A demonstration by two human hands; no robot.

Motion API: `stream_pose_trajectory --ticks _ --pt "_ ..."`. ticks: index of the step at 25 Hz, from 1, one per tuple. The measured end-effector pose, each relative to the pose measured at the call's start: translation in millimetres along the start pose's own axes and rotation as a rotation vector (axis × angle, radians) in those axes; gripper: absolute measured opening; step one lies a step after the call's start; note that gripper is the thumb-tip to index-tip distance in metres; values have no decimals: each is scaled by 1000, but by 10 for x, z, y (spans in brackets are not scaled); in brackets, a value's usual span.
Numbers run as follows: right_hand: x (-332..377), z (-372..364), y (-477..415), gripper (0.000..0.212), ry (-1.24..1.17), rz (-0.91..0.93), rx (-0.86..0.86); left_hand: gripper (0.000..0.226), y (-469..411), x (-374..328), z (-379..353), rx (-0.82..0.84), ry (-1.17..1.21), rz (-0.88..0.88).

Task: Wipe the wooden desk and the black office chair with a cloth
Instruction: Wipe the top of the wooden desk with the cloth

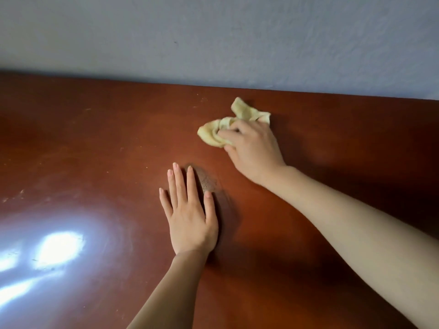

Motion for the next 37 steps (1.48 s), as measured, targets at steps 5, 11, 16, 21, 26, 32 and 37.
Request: stream_pose_trajectory --ticks 5,11,16,21,26,32,37 --pt "252 -8 819 17 -117 234 86 60 0 12 5 12 38 -20" --pt "108 90 1415 16 -92 481 240 62 -1 9 16 15 65 -15" --pt "-568 311 858 22 21 151 -40 61 3 -12 4 34 58 -11" --pt "-778 305 11 28 19 -322 -130 60 -3 13 3 24 59 0" --pt "-521 136 -663 21 80 -437 -127 58 2 -12 6 1 67 -17" --pt "-51 -125 -1077 28 106 -217 -24 56 -14 0 9 -9 71 -26" --pt "200 -266 -747 40 57 119 78 56 -18 19 21 -9 61 -20"
Point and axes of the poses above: each hand's wrist, its own y-axis away from the middle knuckle, its own z-axis out of the back of the hand, x = y × z, the point moved 3 cm from there along -y, towards the middle knuckle, and after that the axes turned 7 degrees about x, right-handed, at the moved point
